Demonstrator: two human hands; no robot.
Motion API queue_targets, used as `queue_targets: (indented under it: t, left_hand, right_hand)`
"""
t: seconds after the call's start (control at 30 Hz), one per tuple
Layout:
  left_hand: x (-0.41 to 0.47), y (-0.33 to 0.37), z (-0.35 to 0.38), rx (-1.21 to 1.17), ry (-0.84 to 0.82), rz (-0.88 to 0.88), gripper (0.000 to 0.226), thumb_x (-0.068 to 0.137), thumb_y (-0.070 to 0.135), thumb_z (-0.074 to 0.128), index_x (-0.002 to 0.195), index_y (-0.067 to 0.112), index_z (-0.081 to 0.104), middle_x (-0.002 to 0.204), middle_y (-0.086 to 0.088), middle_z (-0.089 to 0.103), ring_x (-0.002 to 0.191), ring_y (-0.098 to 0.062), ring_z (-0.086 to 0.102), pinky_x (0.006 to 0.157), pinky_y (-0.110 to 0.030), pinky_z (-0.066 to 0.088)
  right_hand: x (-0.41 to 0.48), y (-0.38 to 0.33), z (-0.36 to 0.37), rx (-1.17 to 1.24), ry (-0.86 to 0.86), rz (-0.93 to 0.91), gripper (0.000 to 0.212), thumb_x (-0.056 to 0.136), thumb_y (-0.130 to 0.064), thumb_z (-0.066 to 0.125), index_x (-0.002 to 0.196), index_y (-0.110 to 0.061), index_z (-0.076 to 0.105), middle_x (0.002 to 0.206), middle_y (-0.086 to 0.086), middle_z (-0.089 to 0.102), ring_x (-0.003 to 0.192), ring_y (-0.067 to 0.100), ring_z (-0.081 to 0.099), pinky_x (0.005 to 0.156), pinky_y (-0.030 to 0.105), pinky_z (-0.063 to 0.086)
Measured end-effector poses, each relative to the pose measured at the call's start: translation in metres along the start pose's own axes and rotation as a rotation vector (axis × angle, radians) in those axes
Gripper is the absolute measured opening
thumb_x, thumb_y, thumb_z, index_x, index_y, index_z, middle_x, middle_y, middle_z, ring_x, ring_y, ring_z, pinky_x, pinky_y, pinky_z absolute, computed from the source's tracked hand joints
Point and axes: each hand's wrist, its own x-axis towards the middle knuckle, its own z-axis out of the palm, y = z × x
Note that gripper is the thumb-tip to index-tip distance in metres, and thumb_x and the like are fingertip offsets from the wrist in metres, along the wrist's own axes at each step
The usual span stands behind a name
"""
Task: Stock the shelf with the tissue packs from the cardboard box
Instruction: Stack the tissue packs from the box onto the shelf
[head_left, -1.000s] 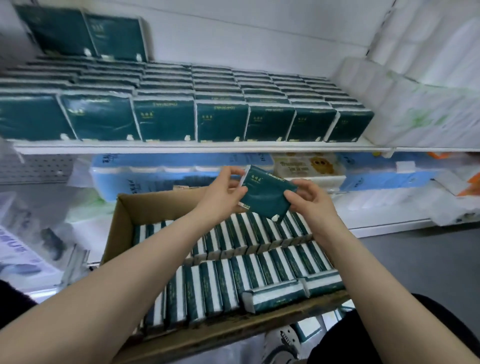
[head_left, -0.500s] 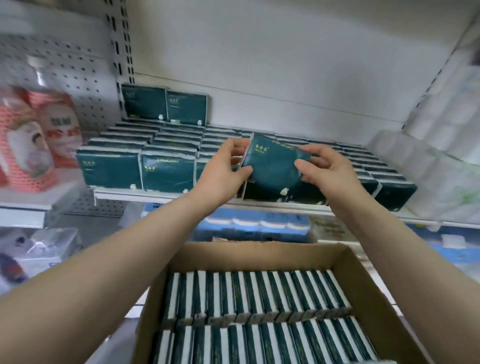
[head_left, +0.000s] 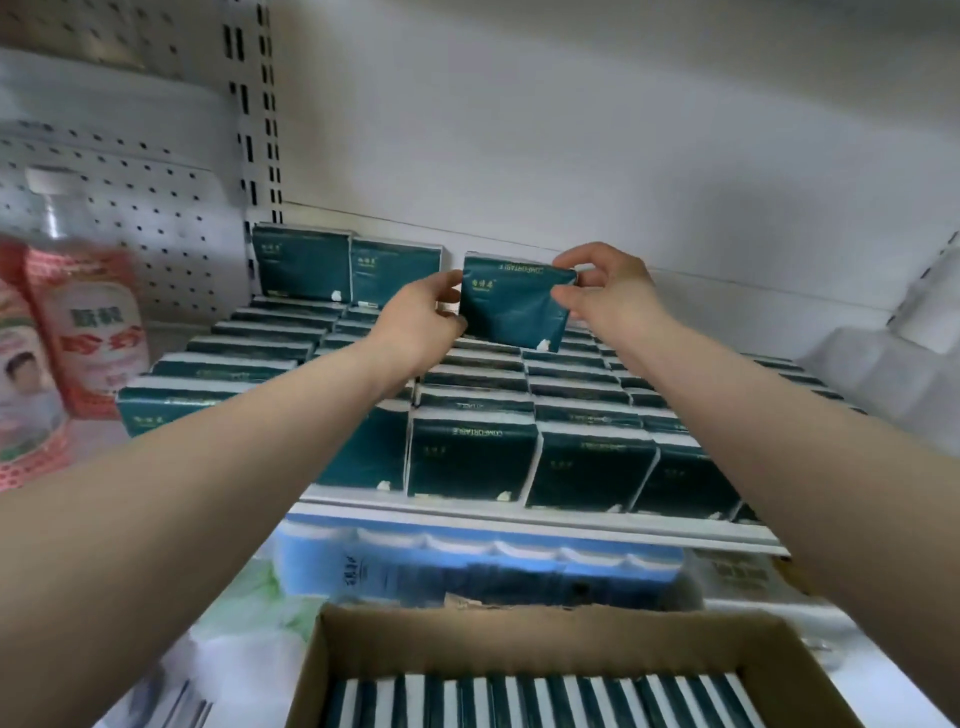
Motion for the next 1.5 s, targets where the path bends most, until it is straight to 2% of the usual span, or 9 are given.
queue_targets:
  t: [0.2, 0.37, 0.47, 0.6, 0.83, 0.97, 1.2, 1.33, 1.5]
  left_hand:
    - [0.043, -0.013, 0.002, 0.043, 0.02, -0.044, 0.056, 0.094, 0.006, 0.053, 0.145, 0.025, 0.041, 0.135, 0.0, 0.053, 0.095, -0.02, 0.064, 0.085, -0.036, 0.056]
    - [0.069, -0.022, 0.003, 0.113, 0.028, -0.033, 0.052, 0.094, 0.007, 0.053, 0.143, 0.02, 0.044, 0.137, -0.007, 0.053, 0.117, -0.026, 0.056, 0.098, -0.033, 0.047]
    - [0.079, -0.031, 0.004, 0.148, 0.016, -0.045, 0.038, 0.092, 0.006, 0.052, 0.128, 0.016, 0.056, 0.122, -0.007, 0.061, 0.104, -0.027, 0.061, 0.085, -0.029, 0.048]
    - [0.081, -0.039, 0.007, 0.201, -0.001, -0.055, 0.038, 0.093, 0.011, 0.053, 0.13, 0.014, 0.052, 0.124, -0.007, 0.058, 0.108, -0.027, 0.057, 0.092, -0.033, 0.047]
    - [0.081, -0.042, 0.012, 0.227, -0.032, -0.055, 0.043, 0.093, 0.018, 0.055, 0.134, 0.015, 0.045, 0.127, -0.006, 0.059, 0.109, -0.029, 0.059, 0.092, -0.037, 0.05]
    - [0.078, -0.035, 0.013, 0.272, -0.035, -0.072, 0.055, 0.094, 0.017, 0.054, 0.147, 0.012, 0.038, 0.143, -0.009, 0.049, 0.127, -0.027, 0.05, 0.107, -0.036, 0.041]
    - [0.055, -0.009, 0.013, 0.155, 0.012, -0.012, 0.051, 0.093, 0.014, 0.057, 0.142, 0.02, 0.046, 0.143, 0.002, 0.05, 0.129, -0.017, 0.05, 0.106, -0.037, 0.045]
    - [0.029, 0.015, 0.016, 0.092, 0.011, 0.062, 0.042, 0.094, 0.014, 0.058, 0.134, 0.022, 0.054, 0.133, 0.006, 0.057, 0.118, -0.01, 0.056, 0.085, -0.018, 0.045]
    - [-0.014, 0.032, 0.022, 0.074, -0.01, 0.144, 0.035, 0.091, 0.014, 0.06, 0.125, 0.021, 0.06, 0.124, 0.004, 0.063, 0.11, -0.012, 0.061, 0.101, -0.027, 0.046]
  right_hand:
    - [0.053, 0.014, 0.024, -0.082, 0.015, -0.059, 0.028, 0.084, -0.008, 0.069, 0.092, -0.034, 0.064, 0.092, 0.002, 0.068, 0.087, 0.022, 0.066, 0.086, 0.039, 0.057]
    - [0.077, 0.026, 0.039, -0.129, 0.006, -0.082, 0.028, 0.087, -0.007, 0.066, 0.111, -0.022, 0.066, 0.112, 0.003, 0.058, 0.101, 0.016, 0.055, 0.081, 0.023, 0.042]
    - [0.086, 0.032, 0.05, -0.165, -0.005, -0.086, 0.032, 0.089, -0.005, 0.064, 0.118, -0.019, 0.066, 0.095, -0.003, 0.053, 0.091, 0.013, 0.053, 0.075, 0.02, 0.04]
    - [0.092, 0.039, 0.063, -0.18, -0.04, -0.072, 0.042, 0.091, -0.002, 0.059, 0.129, -0.02, 0.06, 0.086, -0.009, 0.049, 0.078, 0.007, 0.053, 0.06, 0.01, 0.04]
    - [0.09, 0.047, 0.061, -0.162, -0.099, -0.029, 0.055, 0.093, 0.008, 0.048, 0.139, -0.022, 0.053, 0.111, -0.002, 0.058, 0.107, 0.022, 0.062, 0.071, 0.012, 0.047]
    - [0.085, 0.043, 0.055, -0.232, -0.134, -0.052, 0.066, 0.093, 0.005, 0.049, 0.15, -0.028, 0.039, 0.143, 0.004, 0.05, 0.123, 0.02, 0.054, 0.082, 0.023, 0.045]
    - [0.053, 0.028, 0.03, -0.207, -0.05, -0.066, 0.051, 0.095, -0.001, 0.052, 0.139, -0.025, 0.051, 0.128, 0.002, 0.054, 0.112, 0.017, 0.057, 0.091, 0.026, 0.047]
    - [0.023, 0.018, 0.016, -0.148, -0.058, -0.016, 0.043, 0.096, -0.005, 0.053, 0.131, -0.03, 0.057, 0.123, -0.004, 0.056, 0.109, 0.013, 0.059, 0.073, 0.017, 0.048]
    - [-0.027, 0.016, 0.0, -0.088, -0.062, -0.048, 0.036, 0.094, -0.007, 0.06, 0.122, -0.028, 0.062, 0.12, 0.002, 0.061, 0.109, 0.013, 0.061, 0.079, 0.019, 0.048]
